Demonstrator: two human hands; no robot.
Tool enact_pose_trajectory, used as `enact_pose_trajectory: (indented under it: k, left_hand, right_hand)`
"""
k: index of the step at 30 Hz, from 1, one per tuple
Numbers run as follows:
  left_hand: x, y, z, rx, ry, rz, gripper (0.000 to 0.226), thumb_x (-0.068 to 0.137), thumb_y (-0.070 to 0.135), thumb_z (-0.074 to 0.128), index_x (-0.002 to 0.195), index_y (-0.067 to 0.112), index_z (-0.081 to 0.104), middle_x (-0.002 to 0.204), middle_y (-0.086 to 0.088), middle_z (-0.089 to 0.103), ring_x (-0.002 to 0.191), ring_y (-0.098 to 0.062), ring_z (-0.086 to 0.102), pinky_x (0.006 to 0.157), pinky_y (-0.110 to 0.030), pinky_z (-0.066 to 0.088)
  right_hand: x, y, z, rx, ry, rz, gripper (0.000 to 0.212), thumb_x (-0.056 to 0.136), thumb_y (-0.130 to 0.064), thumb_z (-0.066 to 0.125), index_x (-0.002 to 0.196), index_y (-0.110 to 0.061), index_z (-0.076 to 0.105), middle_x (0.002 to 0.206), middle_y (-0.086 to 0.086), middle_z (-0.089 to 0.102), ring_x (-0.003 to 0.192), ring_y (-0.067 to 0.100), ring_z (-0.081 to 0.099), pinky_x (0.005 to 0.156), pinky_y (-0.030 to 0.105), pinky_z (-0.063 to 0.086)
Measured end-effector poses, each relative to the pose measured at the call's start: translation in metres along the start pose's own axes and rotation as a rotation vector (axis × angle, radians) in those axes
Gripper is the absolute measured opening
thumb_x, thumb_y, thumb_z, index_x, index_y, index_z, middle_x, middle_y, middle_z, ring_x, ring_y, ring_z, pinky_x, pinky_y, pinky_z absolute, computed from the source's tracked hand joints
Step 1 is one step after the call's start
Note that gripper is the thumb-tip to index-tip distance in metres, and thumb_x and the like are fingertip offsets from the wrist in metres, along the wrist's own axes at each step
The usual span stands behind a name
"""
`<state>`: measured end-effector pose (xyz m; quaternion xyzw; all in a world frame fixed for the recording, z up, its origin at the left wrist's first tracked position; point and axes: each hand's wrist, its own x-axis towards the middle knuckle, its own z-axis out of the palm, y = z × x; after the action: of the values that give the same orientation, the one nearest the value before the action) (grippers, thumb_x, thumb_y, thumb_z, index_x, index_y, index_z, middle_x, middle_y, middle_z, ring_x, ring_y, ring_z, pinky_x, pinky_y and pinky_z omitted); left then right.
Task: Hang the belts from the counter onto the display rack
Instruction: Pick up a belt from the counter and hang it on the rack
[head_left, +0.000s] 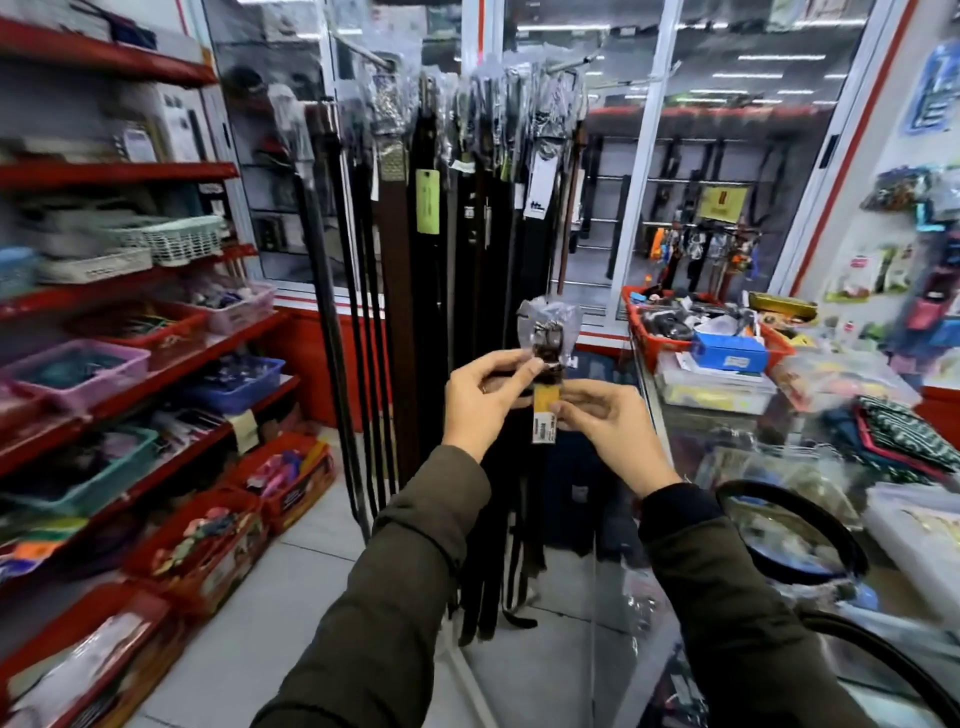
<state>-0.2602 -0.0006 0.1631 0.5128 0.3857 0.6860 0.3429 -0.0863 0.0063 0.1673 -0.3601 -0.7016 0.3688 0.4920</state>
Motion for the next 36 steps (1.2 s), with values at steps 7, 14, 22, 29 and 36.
enact_pose_trajectory:
  k: [7,14,22,29,36]
  left_hand:
    - [0.007,0.021,-0.047,0.048,0.083,0.011,0.014,0.085,0.019,0.082,0.099,0.016,0.081,0.093,-0.007,0.082,0.094,-0.022,0.079,0.080,-0.034,0.063]
    - [0.028,0.060,-0.084,0.023,0.135,0.039,0.013,0.093,0.012,0.073,0.104,0.017,0.079,0.094,0.002,0.082,0.095,-0.013,0.078,0.073,-0.022,0.061]
    - [0.067,0.140,-0.109,0.027,0.298,0.195,0.024,0.090,0.011,0.076,0.112,0.000,0.077,0.104,-0.016,0.079,0.105,-0.033,0.075,0.090,-0.044,0.062]
    - [0.093,0.191,-0.117,0.000,0.343,0.283,0.025,0.091,0.009,0.075,0.112,-0.004,0.076,0.107,-0.023,0.077,0.097,-0.029,0.073,0.091,-0.046,0.060]
    - [0.102,0.196,-0.121,-0.030,0.357,0.245,0.018,0.089,0.016,0.078,0.105,0.008,0.079,0.101,-0.015,0.080,0.091,-0.023,0.074,0.082,-0.038,0.062]
  right_hand:
    - [0.043,-0.039,0.049,0.180,-0.026,-0.085,0.019,0.092,-0.002,0.069,0.110,-0.005,0.076,0.098,0.009,0.080,0.090,0.014,0.078,0.081,0.032,0.065]
    - [0.080,-0.076,0.093,0.288,0.026,-0.130,0.022,0.086,-0.007,0.078,0.107,-0.003,0.078,0.095,0.012,0.081,0.088,0.018,0.079,0.077,0.028,0.064]
    - [0.128,-0.145,0.131,0.568,0.001,-0.191,0.021,0.083,-0.001,0.079,0.104,0.000,0.076,0.078,0.001,0.082,0.077,0.018,0.080,0.066,0.023,0.063]
    - [0.155,-0.196,0.146,0.647,-0.008,-0.219,0.027,0.087,0.000,0.074,0.112,0.008,0.071,0.098,0.024,0.076,0.087,0.030,0.075,0.072,0.031,0.066]
    - [0.168,-0.209,0.146,0.579,-0.027,-0.206,0.028,0.088,-0.002,0.074,0.113,0.011,0.070,0.095,0.025,0.074,0.064,0.012,0.074,0.065,0.024,0.065]
